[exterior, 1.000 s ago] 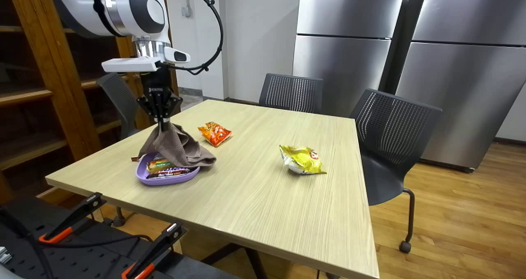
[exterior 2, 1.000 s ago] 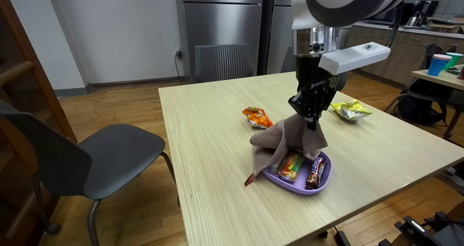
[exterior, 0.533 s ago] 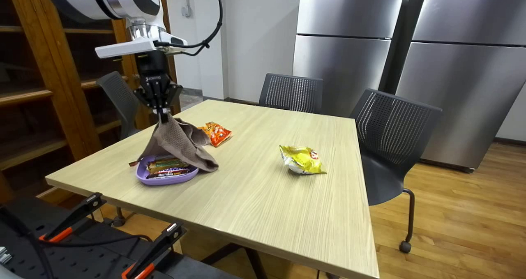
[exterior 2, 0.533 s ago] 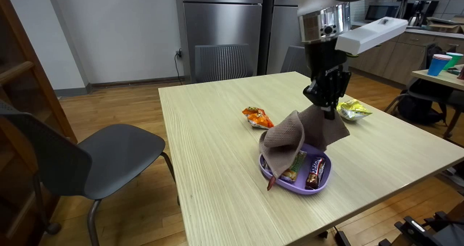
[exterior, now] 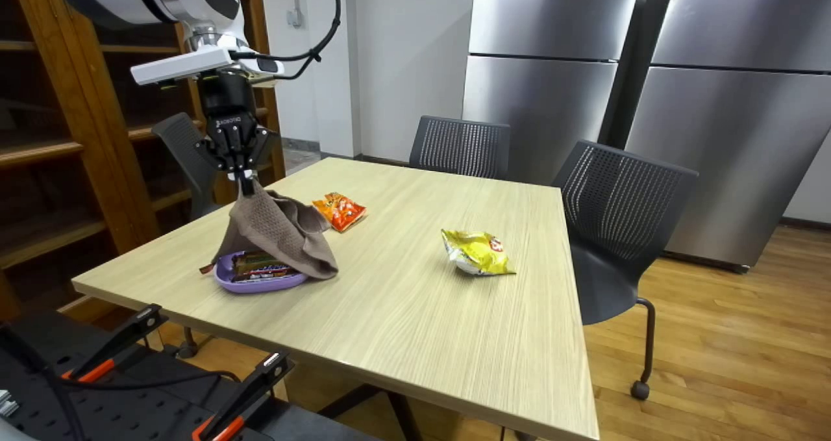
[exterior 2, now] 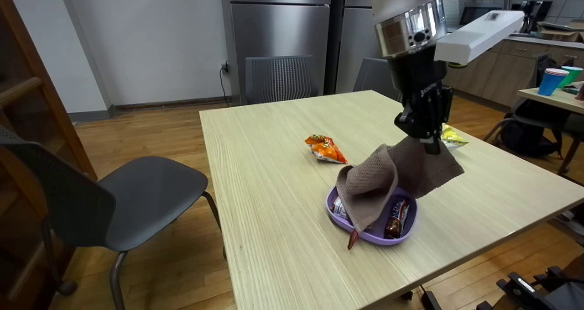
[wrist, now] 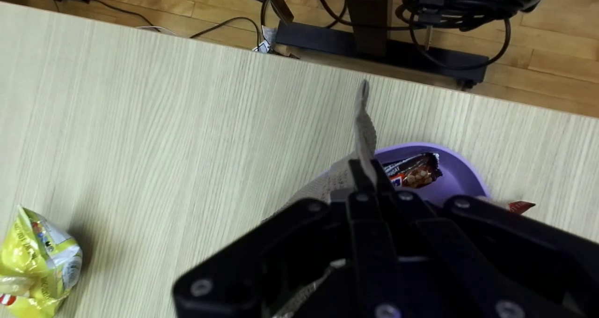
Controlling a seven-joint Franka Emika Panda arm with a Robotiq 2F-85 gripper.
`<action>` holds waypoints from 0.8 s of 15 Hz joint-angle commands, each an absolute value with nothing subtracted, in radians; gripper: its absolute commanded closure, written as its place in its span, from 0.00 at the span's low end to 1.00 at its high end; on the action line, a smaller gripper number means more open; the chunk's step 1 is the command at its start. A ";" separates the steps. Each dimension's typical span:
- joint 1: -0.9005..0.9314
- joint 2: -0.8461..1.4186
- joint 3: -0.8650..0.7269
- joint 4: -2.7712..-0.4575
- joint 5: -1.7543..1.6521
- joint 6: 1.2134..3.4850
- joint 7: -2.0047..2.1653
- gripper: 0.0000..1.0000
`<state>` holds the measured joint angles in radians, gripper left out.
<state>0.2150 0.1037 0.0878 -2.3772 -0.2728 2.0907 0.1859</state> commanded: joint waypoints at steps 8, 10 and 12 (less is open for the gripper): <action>0.207 0.115 0.118 -2.374 -0.290 1.996 0.203 0.99; 0.208 0.136 0.119 -2.374 -0.284 2.006 0.208 0.99; 0.209 0.159 0.120 -2.373 -0.276 2.011 0.207 0.99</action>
